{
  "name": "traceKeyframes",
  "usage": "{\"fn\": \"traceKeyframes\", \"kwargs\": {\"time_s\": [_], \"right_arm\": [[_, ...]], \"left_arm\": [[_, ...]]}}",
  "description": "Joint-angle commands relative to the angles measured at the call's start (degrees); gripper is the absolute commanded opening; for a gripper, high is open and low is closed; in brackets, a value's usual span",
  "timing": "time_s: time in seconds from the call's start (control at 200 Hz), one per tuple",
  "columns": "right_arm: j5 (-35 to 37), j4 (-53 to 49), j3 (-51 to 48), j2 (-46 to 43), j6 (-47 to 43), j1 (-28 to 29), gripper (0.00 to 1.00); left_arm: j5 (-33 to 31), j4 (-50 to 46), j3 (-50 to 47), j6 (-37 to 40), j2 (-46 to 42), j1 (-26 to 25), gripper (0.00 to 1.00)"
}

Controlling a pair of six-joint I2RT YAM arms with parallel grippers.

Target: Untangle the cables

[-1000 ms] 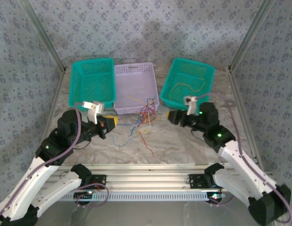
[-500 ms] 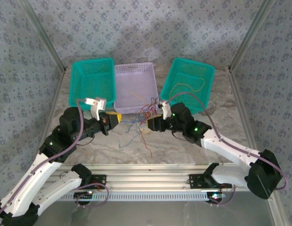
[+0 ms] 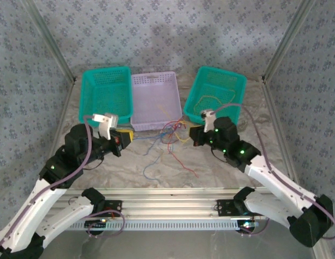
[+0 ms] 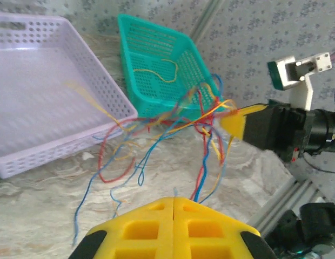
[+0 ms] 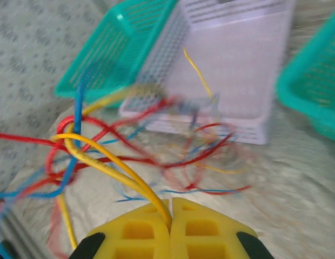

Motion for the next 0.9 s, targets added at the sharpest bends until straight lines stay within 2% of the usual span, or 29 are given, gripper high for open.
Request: {"fn": "traceKeyframes", "kwargs": {"time_s": [0.0, 0.175, 0.245, 0.325, 0.63, 0.75, 0.894], "right_arm": [[2.81, -10.02, -2.71, -2.48, 3.27, -8.43, 0.0], [1.41, -14.27, -4.18, -5.25, 4.16, -14.9, 0.0], [2.64, -16.07, -4.31, -6.5, 4.22, -16.53, 0.0], [7.38, -19.8, -3.89, -7.7, 5.69, -18.61, 0.0], [6.94, -22.76, -5.57, -15.94, 9.62, -31.3, 0.0], [4.52, -23.75, -3.75, -16.17, 8.88, -33.18, 0.0], [6.84, -26.17, -3.2, -18.0, 9.27, -34.08, 0.0]], "left_arm": [[-8.44, -8.34, 5.87, 5.0, -1.19, 0.55, 0.0], [-13.64, -11.7, 9.68, 7.67, -0.3, 0.66, 0.0], [-14.36, -11.84, 10.46, 8.52, -0.1, 0.69, 0.0], [-15.61, -12.84, 12.13, 10.17, 0.52, 0.75, 0.0], [-20.19, -13.51, 13.93, 13.29, 2.5, 0.77, 0.0], [-22.1, -13.36, 14.09, 13.91, 3.49, 0.93, 0.0], [-27.08, -13.71, 15.42, 15.03, 3.62, 1.26, 0.0]]}}
